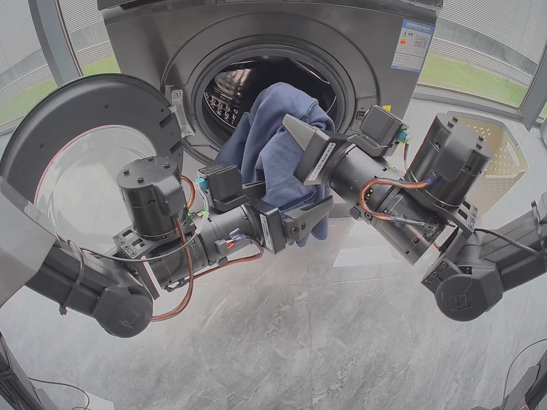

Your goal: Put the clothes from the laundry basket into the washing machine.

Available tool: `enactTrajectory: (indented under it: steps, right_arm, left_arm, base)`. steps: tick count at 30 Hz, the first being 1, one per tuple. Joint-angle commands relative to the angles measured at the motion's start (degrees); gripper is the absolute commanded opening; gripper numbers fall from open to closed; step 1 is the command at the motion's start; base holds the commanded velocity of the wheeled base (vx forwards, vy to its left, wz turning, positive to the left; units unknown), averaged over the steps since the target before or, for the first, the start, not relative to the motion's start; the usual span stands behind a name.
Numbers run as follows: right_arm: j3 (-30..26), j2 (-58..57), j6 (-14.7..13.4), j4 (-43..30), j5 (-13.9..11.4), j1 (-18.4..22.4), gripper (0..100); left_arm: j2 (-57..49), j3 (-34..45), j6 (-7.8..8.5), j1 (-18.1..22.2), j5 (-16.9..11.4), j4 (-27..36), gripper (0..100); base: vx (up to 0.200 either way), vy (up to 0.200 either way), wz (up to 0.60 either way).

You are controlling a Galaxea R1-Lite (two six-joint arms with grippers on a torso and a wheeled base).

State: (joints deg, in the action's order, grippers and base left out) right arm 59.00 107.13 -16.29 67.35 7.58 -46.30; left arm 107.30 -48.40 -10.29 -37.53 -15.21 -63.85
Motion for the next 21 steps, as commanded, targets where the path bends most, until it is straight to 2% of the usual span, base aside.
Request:
enactTrajectory:
  steps: [1, 14, 21]
  right_arm:
    - [-0.03, 0.01, 0.03, 0.41, -0.02, -0.11, 0]
    - [-0.03, 0.36, 0.03, 0.76, -0.02, 0.07, 0]
    - [-0.12, 1.68, -0.15, 0.85, -0.02, 0.42, 0]
  left_arm:
    - [0.89, -0.47, 0.01, 0.01, 0.62, -0.04, 0]
    - [-0.16, 0.06, 0.18, -0.17, 3.52, -0.22, 0]
    - [-6.84, 5.15, 0.27, -4.21, 3.52, -0.13, 0]
  base:
    - [0.000, 0.000, 0.00]
    - [0.000, 0.000, 0.00]
    - [0.000, 0.000, 0.00]
